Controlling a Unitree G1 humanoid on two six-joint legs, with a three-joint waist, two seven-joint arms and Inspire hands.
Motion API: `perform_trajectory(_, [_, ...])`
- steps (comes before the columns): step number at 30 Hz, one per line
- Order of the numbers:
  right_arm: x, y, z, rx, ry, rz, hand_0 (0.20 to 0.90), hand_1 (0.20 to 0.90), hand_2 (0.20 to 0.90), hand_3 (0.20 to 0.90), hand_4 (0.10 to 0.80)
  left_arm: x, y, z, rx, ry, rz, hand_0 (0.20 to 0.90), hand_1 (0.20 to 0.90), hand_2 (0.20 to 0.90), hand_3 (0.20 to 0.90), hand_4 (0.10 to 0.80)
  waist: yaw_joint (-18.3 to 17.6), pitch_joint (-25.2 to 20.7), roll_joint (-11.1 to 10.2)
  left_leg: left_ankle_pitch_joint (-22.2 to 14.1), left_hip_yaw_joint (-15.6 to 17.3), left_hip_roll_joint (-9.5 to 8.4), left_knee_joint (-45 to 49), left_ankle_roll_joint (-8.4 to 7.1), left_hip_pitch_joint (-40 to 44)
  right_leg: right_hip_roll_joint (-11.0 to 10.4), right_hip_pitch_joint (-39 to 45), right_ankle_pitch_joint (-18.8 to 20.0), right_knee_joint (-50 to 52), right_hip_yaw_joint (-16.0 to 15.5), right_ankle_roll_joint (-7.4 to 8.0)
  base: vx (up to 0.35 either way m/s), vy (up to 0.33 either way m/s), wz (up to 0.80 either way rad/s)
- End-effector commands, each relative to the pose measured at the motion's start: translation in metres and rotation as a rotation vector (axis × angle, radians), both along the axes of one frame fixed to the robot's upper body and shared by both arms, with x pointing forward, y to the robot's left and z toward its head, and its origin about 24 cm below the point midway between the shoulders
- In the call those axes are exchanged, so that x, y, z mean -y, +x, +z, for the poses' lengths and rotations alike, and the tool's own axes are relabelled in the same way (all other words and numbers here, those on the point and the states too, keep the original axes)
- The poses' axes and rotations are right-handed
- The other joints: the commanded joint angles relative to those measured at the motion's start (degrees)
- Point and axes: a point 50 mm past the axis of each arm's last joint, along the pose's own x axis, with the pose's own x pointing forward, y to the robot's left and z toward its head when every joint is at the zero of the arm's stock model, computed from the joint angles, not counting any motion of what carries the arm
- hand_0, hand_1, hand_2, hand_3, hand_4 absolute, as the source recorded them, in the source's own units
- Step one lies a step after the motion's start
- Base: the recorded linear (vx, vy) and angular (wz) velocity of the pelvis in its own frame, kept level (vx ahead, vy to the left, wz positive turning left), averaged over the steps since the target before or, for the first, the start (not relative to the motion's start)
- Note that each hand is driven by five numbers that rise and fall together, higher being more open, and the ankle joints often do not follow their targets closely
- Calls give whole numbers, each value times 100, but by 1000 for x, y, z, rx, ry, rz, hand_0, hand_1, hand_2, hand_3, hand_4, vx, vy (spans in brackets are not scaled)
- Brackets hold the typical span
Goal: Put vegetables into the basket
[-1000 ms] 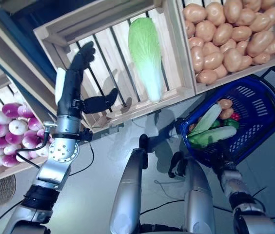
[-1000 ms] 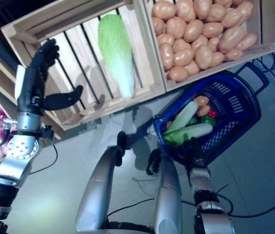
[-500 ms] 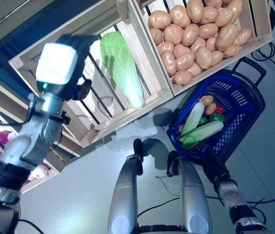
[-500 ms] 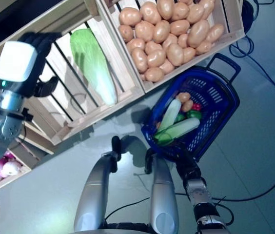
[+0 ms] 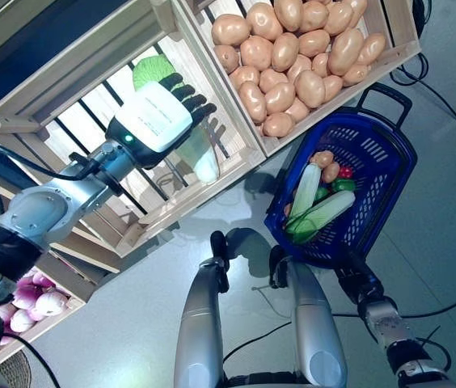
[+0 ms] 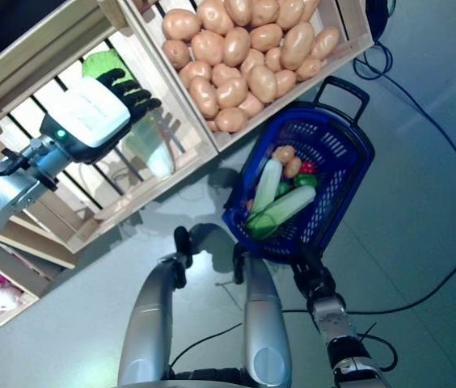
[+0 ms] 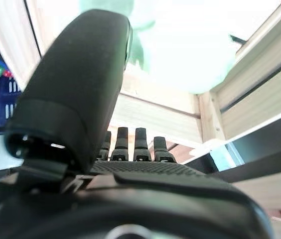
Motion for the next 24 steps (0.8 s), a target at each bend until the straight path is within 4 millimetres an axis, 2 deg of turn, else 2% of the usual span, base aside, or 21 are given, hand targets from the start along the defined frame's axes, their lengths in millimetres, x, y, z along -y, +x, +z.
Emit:
perform_trajectory(1, [34, -15, 5, 1, -106, -53, 900, 900, 900, 900, 800, -6, -7, 61, 220, 21, -19, 900, 900, 900, 900, 800, 27, -16, 23, -549, 338, 96, 358, -7, 74, 79, 221, 1071, -1036, -35, 132, 0, 0, 0])
perform_trajectory(3, [35, -15, 5, -6, -109, -57, 900, 900, 900, 900, 800, -14, -5, 53, 200, 44, 19, 900, 900, 900, 900, 800, 31, -16, 12, -566, 340, 103, 393, -1, 62, 81, 206, 1063, -999, -41, 134, 33, 5, -1])
perform_trajectory(4, [36, -17, 4, -8, -109, -59, 900, 900, 900, 900, 800, -19, -4, 50, 198, 37, 36, 900, 900, 900, 900, 800, 31, -16, 6, -706, 295, 95, 432, -35, 138, 87, 285, 944, -960, 8, 188, 0, 0, 0])
perform_trajectory(6, [37, -17, 5, -6, -109, -59, 900, 900, 900, 900, 800, -23, -4, 47, 193, 43, 50, 900, 900, 900, 900, 800, 23, -16, 3, -587, 356, 126, 418, 11, 54, 76, 204, 1040, -973, -34, 133, 1, 4, -5])
perform_trajectory(7, [38, -18, 5, -11, -110, -56, 900, 900, 900, 900, 800, -30, -4, 42, 191, 39, 64, 900, 900, 900, 900, 800, 7, -16, 0, -709, 308, 122, 477, -39, 111, 80, 269, 947, -934, 22, 189, 2, 9, -5])
perform_trajectory(8, [38, -17, 6, -7, -109, -56, 900, 900, 900, 900, 800, -31, -4, 42, 193, 40, 66, 900, 900, 900, 900, 800, 6, -16, -1, -582, 363, 148, 446, 6, 33, 70, 191, 1051, -962, -25, 134, 0, 0, 0])
perform_trajectory(10, [38, -16, 7, 0, -108, -59, 900, 900, 900, 900, 800, -33, -4, 38, 218, 43, 55, 900, 900, 900, 900, 800, 3, -16, -5, -577, 369, 161, 444, 11, 16, 77, 173, 1050, -958, -12, 137, -1, 13, -3])
perform_trajectory(11, [38, -16, 7, -2, -105, -61, 900, 900, 900, 900, 800, -35, -4, 36, 226, 49, 45, 900, 900, 900, 900, 800, -1, -16, -11, -715, 333, 152, 484, -30, 88, 90, 247, 933, -924, 35, 189, 61, 21, -4])
perform_trajectory(24, [32, -10, 10, -10, -139, -1, 900, 900, 900, 900, 800, -42, 0, 22, 305, 42, -26, 900, 900, 900, 900, 800, -105, -16, -95, -744, 402, 334, 683, -5, -201, 100, -93, 902, -686, 85, 174, 1, 10, -7])
